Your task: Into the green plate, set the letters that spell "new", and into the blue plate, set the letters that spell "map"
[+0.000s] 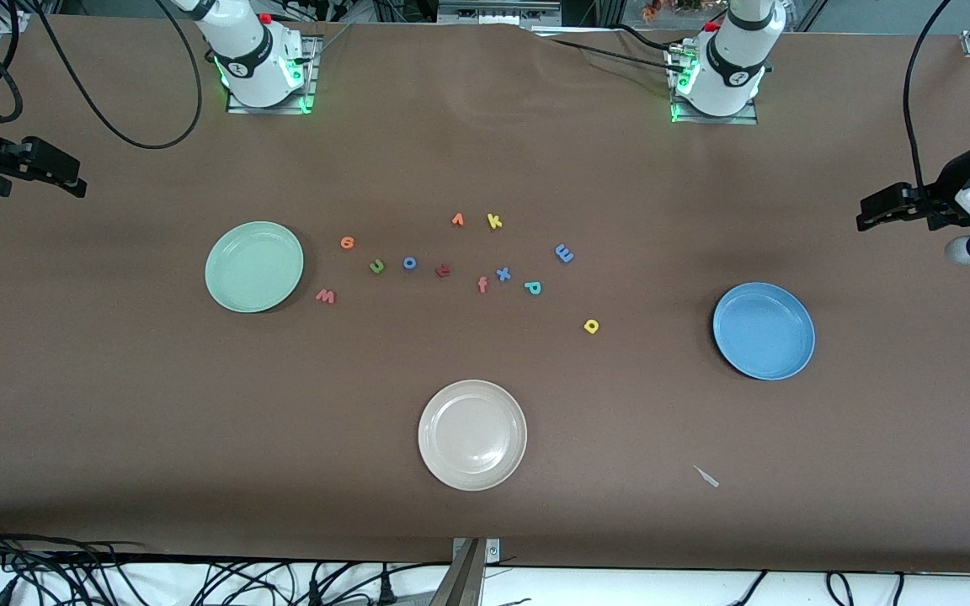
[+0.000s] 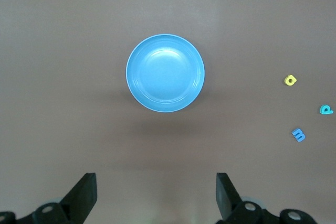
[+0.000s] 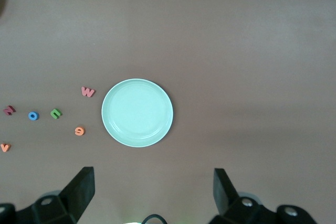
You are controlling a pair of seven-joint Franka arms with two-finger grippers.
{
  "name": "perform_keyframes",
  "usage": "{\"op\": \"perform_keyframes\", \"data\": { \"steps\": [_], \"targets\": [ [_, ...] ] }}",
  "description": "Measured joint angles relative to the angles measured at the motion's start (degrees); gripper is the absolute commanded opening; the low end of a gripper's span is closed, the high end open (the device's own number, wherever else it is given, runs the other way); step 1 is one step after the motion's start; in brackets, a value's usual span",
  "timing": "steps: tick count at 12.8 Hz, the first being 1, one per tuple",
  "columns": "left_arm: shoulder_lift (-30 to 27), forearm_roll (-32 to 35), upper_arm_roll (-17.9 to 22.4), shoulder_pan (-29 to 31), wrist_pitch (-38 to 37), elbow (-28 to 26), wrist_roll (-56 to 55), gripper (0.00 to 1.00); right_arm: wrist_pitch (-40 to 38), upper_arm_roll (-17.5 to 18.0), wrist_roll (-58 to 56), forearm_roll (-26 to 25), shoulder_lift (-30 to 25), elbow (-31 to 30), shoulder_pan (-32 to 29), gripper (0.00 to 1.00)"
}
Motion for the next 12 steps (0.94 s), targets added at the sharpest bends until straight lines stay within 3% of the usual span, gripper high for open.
{"op": "perform_keyframes", "data": {
  "steps": [12],
  "targets": [
    [0.4, 0.0, 0.0, 0.0, 0.9, 0.0, 0.0, 1.0, 0.0, 0.0, 0.1, 0.0, 0.0, 0.0, 0.0, 1.0]
  ]
}}
